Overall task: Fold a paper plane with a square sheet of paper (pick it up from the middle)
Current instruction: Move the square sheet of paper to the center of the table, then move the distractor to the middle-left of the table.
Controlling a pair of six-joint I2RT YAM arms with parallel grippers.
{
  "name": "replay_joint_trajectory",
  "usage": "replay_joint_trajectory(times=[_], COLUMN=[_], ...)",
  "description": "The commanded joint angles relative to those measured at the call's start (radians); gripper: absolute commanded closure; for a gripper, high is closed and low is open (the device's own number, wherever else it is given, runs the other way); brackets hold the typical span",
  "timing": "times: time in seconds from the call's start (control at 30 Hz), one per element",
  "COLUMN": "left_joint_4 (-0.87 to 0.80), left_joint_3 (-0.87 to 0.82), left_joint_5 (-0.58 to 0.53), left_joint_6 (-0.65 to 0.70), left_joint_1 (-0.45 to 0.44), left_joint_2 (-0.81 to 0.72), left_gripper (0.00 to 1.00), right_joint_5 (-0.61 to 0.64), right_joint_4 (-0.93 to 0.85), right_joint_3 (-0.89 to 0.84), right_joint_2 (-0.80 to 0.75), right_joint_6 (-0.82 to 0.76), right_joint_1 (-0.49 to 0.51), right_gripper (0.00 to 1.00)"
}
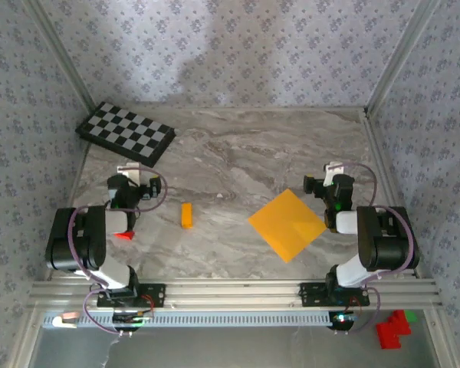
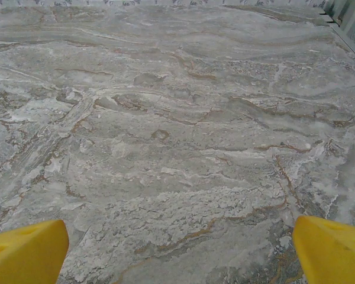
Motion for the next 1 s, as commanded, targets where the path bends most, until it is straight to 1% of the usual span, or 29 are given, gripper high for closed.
replay_joint_trajectory(times=[0.0, 0.37, 0.47, 0.77, 0.87, 0.93, 0.97], left_joint_4=[0.034, 0.033, 0.018, 0.02, -0.114, -0.32, -0.429], left_joint_3=[0.024, 0.024, 0.035, 0.035, 0.085, 0.154, 0.204], left_joint_5=[-0.001, -0.001, -0.058, -0.063, -0.088, -0.119, -0.152], left_joint_6=[0.007, 0.007, -0.015, -0.014, -0.013, -0.047, -0.089], left_joint_1=[-0.004, -0.003, -0.004, -0.005, -0.014, -0.016, -0.014], left_joint_2=[0.007, 0.009, 0.01, 0.011, -0.051, -0.117, -0.137], left_gripper=[0.0, 0.0, 0.0, 0.0, 0.0, 0.01, 0.0], right_joint_5=[0.012, 0.005, -0.001, -0.001, 0.04, 0.081, 0.108], right_joint_4=[0.022, 0.019, 0.019, 0.02, 0.0, -0.087, -0.14], right_joint_3=[0.019, 0.02, 0.021, 0.021, 0.018, 0.029, 0.038], right_joint_2=[0.009, 0.011, 0.011, 0.01, -0.033, -0.115, -0.17], right_joint_6=[-0.005, -0.004, -0.002, -0.004, -0.006, -0.009, -0.001], right_joint_1=[0.0, -0.002, -0.005, -0.005, 0.009, 0.021, 0.023], right_gripper=[0.0, 0.01, 0.0, 0.0, 0.01, 0.01, 0.0])
